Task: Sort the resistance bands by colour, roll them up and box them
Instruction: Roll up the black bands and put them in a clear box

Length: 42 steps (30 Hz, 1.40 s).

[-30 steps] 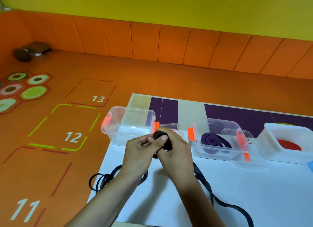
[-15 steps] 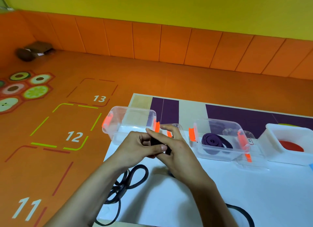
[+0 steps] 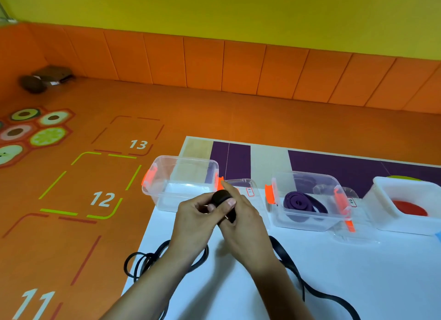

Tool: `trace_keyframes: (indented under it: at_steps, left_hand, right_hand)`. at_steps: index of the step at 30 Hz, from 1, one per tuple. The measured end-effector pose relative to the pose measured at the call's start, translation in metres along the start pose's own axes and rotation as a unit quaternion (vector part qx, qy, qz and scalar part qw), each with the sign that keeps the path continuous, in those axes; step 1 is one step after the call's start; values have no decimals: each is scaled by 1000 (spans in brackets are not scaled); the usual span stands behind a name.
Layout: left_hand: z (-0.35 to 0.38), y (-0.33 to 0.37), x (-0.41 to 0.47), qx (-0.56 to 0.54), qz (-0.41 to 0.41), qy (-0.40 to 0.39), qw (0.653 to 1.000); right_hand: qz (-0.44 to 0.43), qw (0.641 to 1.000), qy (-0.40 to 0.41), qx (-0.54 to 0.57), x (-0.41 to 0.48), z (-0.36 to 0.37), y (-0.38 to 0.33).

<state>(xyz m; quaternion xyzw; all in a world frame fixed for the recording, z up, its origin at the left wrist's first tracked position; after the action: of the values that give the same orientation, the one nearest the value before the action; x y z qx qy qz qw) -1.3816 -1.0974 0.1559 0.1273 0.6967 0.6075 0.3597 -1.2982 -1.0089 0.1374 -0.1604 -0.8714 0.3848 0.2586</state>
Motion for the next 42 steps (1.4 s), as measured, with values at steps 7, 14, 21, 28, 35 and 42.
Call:
trace_keyframes:
  at_steps: [7,14,21,28,35,42]
  left_hand:
    - [-17,10,12,179,26,-98,979]
    - [-16,7,5,62,58,-89,992]
    - [-16,7,4,-86,26,-32,995]
    - [-15,10,2,-126,18,-36,991]
    - [-11,6,-6,-134,1,16,991]
    - [-6,3,-6,-134,-19,38,990]
  right_hand:
    - [-72,993,-70,-54,1,-16,-3]
    - [-74,994,-74,-39,4,-23,-10]
    - [21,963,-28,269,1,-26,-12]
    - [35,929,84,358,1,-24,-8]
    - [56,928,102,354,-2,-16,-8]
    - [88,920,54,378,-4,-18,-4]
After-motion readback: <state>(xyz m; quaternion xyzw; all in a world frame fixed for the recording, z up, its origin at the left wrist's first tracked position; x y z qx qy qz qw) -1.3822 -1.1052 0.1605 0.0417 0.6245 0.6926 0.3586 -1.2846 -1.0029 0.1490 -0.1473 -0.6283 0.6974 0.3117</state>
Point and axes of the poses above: each hand's wrist, its own x-axis towards the middle knuckle, its own z-axis out of the palm, y = z × x, the point moved 4 cm from there along x, towards the middle knuckle, and after that the axes turned 15 degrees about -z, right-handed, at the moved point
